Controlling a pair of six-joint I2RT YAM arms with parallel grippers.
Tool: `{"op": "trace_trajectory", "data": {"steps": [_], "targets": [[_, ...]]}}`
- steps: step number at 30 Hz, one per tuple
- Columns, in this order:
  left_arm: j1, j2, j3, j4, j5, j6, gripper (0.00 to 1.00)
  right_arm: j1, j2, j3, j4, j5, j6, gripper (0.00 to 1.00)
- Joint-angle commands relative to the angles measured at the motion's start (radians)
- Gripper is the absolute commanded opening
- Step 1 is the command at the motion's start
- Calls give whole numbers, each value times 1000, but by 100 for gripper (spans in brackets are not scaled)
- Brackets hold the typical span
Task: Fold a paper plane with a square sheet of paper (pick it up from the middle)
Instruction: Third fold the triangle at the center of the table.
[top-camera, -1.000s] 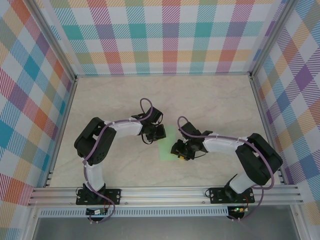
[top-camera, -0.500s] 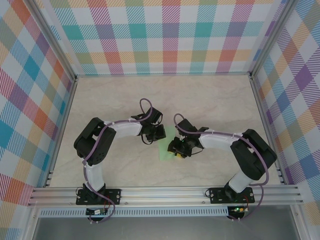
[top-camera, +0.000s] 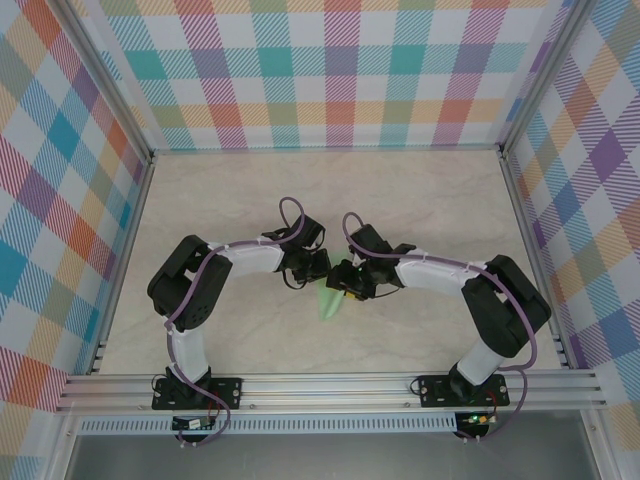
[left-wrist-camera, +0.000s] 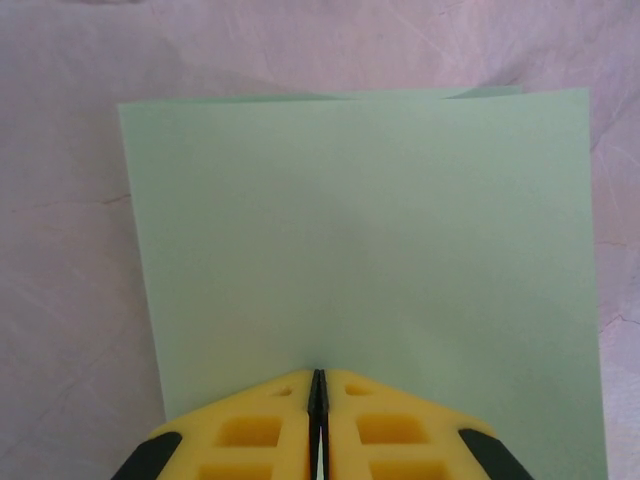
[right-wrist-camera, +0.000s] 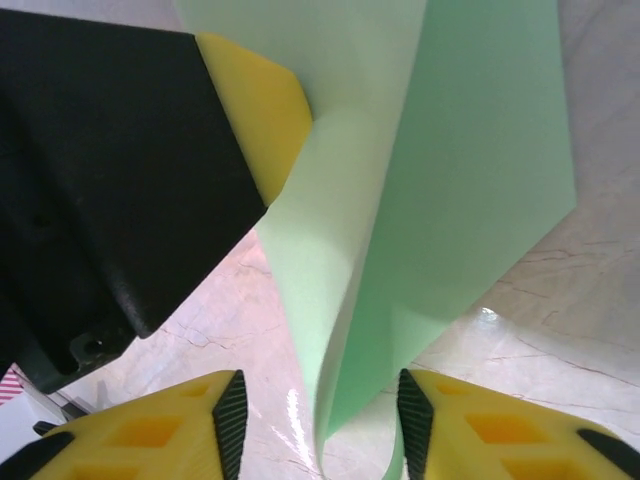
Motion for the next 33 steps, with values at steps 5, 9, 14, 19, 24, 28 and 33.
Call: {"op": "trace_trajectory", "data": {"steps": [5, 9, 14, 19, 24, 28, 33], "targets": [[0, 16, -28, -55, 4, -6, 10, -32, 11, 17, -28, -41, -92, 46], [0, 13, -26, -62, 0, -5, 11, -50, 24, 28, -42, -48, -121, 44], [0, -4, -25, -58, -2, -7, 11, -70, 59, 51, -54, -76, -146, 38], [0, -61, -9, -63, -19, 22, 12, -100, 92, 58, -28, -129, -187, 32], [0, -128, 23, -144, -43, 55, 15, -135, 114, 62, -27, -152, -216, 27], [0, -225, -23, -123, -58, 50, 18, -152, 151, 72, 7, -226, -227, 16], [-10, -415, -174, -16, -51, 42, 27, -151, 170, 86, 18, -256, -213, 8]]}}
